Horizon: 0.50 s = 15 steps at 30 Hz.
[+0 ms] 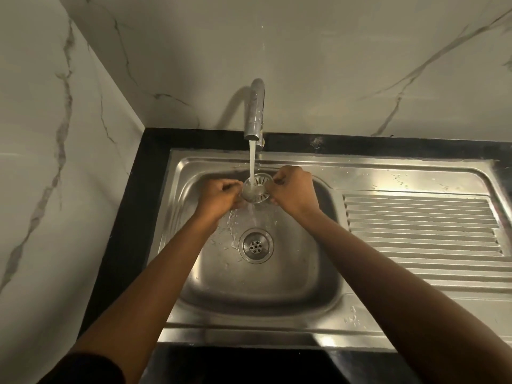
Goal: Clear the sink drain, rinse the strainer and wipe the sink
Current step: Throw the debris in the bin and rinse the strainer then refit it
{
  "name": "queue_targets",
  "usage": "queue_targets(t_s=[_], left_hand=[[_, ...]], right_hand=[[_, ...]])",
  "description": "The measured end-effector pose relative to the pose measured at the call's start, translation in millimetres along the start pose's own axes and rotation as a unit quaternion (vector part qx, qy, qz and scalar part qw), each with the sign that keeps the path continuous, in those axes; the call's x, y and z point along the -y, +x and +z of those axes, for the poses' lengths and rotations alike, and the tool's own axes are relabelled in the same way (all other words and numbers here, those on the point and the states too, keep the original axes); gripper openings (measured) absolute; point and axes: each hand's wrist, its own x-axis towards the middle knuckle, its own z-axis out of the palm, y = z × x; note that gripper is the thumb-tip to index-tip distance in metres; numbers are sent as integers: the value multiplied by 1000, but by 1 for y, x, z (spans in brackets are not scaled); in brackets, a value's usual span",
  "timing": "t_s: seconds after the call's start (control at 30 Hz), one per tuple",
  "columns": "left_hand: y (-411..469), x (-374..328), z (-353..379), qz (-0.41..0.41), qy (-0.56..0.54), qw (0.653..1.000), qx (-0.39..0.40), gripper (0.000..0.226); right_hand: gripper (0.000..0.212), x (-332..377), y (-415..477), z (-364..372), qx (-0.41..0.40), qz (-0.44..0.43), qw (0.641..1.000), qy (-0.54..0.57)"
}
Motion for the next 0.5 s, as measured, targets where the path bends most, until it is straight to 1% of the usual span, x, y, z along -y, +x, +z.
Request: queue_targets(t_s=[0.13,0.23,0.33,0.43,0.5], left_hand=[[-4,3,0,-47,-15,997,52,21],[-8,2,-1,-52,-11,997,56,19],[-13,0,-8,-36,-7,999,39,15],[-19,-2,-19,9,-3,1000,-1,8],[-24,-3,-27,40,10,999,-21,7]], right_hand=[[18,7,-3,-2,-6,-25,999,-27],[23,10,-1,-4,-7,-29,999,-34],[23,10,1,-6,6,-24,999,-37],[21,10,3,-3,66,4,998,-3],[21,13,4,2,102,17,994,21]])
